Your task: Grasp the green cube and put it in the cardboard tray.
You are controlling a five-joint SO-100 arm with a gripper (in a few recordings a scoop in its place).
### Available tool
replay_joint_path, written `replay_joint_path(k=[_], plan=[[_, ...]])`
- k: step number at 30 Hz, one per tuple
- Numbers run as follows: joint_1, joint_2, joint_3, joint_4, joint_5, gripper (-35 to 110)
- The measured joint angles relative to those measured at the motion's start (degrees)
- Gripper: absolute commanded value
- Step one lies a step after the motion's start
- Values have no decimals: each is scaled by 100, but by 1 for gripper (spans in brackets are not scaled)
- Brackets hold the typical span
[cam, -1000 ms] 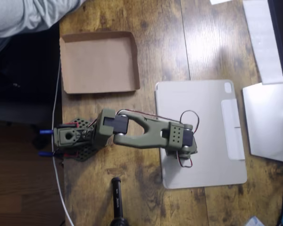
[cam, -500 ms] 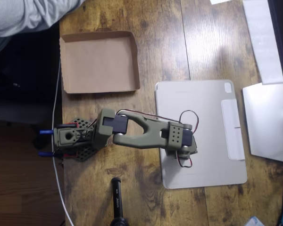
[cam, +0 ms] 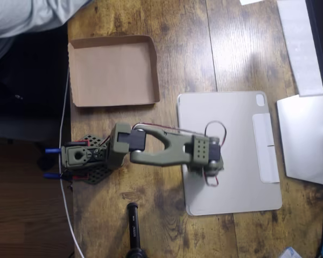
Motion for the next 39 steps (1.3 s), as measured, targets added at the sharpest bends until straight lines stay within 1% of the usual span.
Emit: replay_joint_path(k=[4, 10, 16, 22, 27, 30, 35, 39], plan=[[-571, 167, -193, 483, 325, 10], [-1521, 870, -229, 1143, 686, 11], [-2865, 2109, 18, 1828, 1230, 13], [-4289, 2575, 220, 2391, 1661, 9], [-5379, 2496, 598, 2391, 1696, 10], [-5862, 2417, 633, 2391, 1723, 11], [-6645, 2452, 765, 2197, 1723, 11], [-7321, 2558, 1143, 1767, 1890, 10]])
